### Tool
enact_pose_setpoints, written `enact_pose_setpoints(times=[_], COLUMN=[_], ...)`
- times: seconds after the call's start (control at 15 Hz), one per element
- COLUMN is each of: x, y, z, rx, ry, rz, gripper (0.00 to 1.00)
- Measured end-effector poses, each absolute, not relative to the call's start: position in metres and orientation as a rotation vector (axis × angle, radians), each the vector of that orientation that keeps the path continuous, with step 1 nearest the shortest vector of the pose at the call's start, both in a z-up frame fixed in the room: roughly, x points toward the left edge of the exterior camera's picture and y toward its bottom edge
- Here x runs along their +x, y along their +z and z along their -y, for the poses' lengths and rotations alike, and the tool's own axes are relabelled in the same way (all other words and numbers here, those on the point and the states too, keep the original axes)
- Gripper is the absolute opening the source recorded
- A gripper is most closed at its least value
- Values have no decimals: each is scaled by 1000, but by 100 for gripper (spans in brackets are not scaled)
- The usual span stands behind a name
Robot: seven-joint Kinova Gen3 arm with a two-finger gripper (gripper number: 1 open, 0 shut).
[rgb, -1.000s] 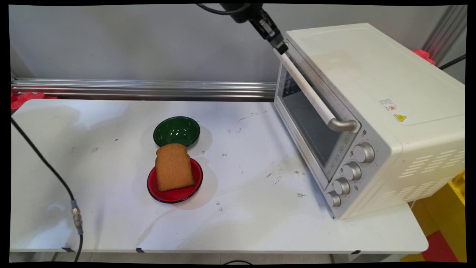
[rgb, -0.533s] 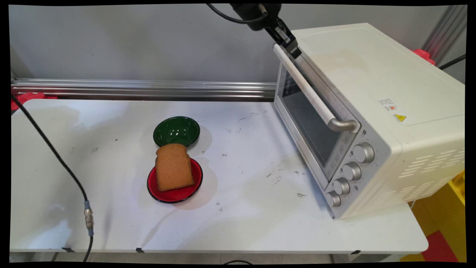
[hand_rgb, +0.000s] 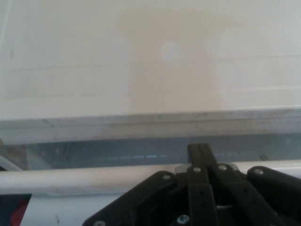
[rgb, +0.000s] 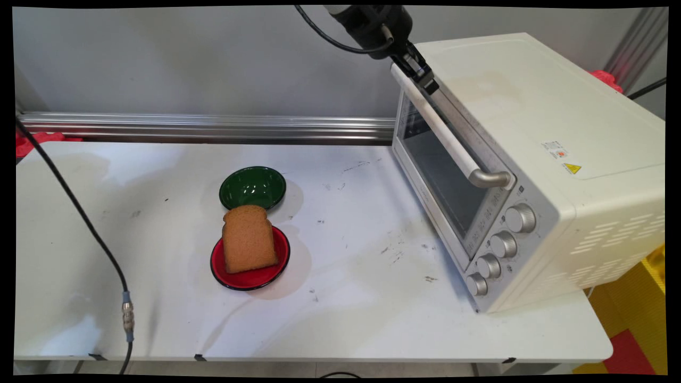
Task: Open the oven
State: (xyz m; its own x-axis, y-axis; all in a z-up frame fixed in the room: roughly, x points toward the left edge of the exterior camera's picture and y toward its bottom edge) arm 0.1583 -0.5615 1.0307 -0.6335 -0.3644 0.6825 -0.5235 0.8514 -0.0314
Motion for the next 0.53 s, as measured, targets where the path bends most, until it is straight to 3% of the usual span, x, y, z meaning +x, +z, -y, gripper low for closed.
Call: enact_pose_setpoints(times=[0.53], x=[150], y=[1010], z=[570], rx=[622], ry=[305], rz=[2309], gripper=[0])
